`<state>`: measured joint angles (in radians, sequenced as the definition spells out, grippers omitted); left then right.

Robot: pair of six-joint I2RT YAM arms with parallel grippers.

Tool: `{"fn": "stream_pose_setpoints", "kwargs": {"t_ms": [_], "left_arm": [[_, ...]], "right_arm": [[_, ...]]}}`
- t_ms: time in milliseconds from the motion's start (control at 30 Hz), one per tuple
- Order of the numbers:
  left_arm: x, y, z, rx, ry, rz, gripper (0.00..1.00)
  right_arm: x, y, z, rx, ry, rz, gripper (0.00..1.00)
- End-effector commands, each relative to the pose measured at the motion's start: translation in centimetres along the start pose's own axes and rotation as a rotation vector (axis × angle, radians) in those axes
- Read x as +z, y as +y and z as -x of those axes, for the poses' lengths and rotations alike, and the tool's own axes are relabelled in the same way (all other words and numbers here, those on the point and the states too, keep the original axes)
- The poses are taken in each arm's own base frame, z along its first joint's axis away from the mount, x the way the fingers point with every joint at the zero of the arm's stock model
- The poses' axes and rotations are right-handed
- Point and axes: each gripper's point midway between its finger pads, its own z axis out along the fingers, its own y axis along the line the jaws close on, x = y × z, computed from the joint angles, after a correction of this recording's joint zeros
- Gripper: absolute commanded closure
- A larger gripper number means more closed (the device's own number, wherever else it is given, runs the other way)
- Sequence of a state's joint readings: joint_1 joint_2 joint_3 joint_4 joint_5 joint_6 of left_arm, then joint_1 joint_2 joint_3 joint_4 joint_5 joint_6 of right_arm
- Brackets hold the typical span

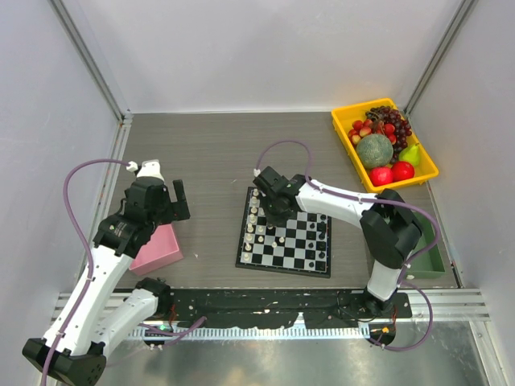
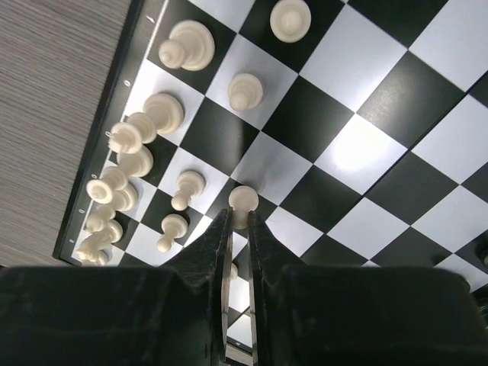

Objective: Set up the chess pieces on the board

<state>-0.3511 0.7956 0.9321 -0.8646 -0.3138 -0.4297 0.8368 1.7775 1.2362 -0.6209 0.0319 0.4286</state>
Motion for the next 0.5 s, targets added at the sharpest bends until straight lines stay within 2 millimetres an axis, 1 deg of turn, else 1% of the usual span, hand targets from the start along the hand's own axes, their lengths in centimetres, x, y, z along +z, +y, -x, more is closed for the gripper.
{"fn": "stream_pose_setpoints", "kwargs": {"t_ms": [0,200,467], "left_arm": [[-0.2,0.0,1.0,-0.01,-0.045,-0.004,0.01],[-0.4,0.5,1.1,-0.005,-0.053,0.016,0.01],[-0.4,0.5,1.0,-0.002,-0.049,0.018,0.01]], "right_arm": [[-1.3,1.4,3.2,0.001,-0.093,0.032,0.86],[-0.6,1.5,3.8,0.003,-0.095,0.021,0.87],[0.4,1.9,4.5,0.005,-0.094,0.019,0.87]]}}
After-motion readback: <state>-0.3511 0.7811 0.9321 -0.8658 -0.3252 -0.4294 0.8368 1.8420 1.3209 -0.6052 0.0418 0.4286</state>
